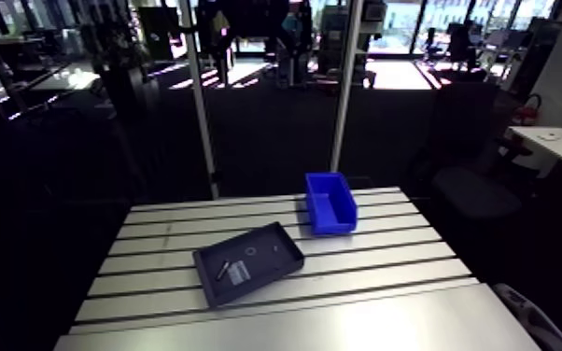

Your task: Pick up the M10 bolt from the tray and put it into the blue bin.

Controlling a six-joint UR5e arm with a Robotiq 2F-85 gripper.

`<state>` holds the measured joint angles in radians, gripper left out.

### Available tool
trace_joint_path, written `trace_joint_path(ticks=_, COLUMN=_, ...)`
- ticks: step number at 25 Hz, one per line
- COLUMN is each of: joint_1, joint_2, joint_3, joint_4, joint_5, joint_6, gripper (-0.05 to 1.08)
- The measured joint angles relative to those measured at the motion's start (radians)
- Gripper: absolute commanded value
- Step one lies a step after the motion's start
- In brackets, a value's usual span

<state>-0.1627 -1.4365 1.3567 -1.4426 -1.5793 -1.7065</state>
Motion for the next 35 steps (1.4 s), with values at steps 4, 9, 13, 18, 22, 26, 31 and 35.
trace_joint_path(ticks=4, joint_1=0.005, joint_2=-0.006, joint_3=0.02, joint_4=-0.02, joint_5=0.006, joint_6=0.032, gripper=0.0)
trace_joint_path(ticks=9, joint_1=0.01, joint_2=-0.013, joint_3=0.04, joint_4=-0.04, joint_5=0.013, joint_6=0.065, gripper=0.0)
trace_joint_path(ticks=13, joint_1=0.01, joint_2=-0.015, joint_3=0.047, joint_4=-0.044, joint_5=0.015, joint_6=0.071, gripper=0.0)
trace_joint_path(ticks=18, joint_1=0.011, joint_2=-0.018, joint_3=0.053, joint_4=-0.046, joint_5=0.018, joint_6=0.073, gripper=0.0)
trace_joint_path(ticks=22, joint_1=0.011, joint_2=-0.023, joint_3=0.069, joint_4=-0.048, joint_5=0.021, joint_6=0.091, gripper=0.0)
trace_joint_path(ticks=26, joint_1=0.012, joint_2=-0.027, joint_3=0.106, joint_4=-0.067, joint_5=0.019, joint_6=0.142, gripper=0.0)
trace_joint_path(ticks=31, joint_1=0.025, joint_2=-0.036, joint_3=0.184, joint_4=-0.164, joint_5=0.021, joint_6=0.208, gripper=0.0)
trace_joint_path(ticks=35, joint_1=0.042, joint_2=-0.034, joint_3=0.241, joint_4=-0.225, joint_5=0.019, joint_6=0.254, gripper=0.01)
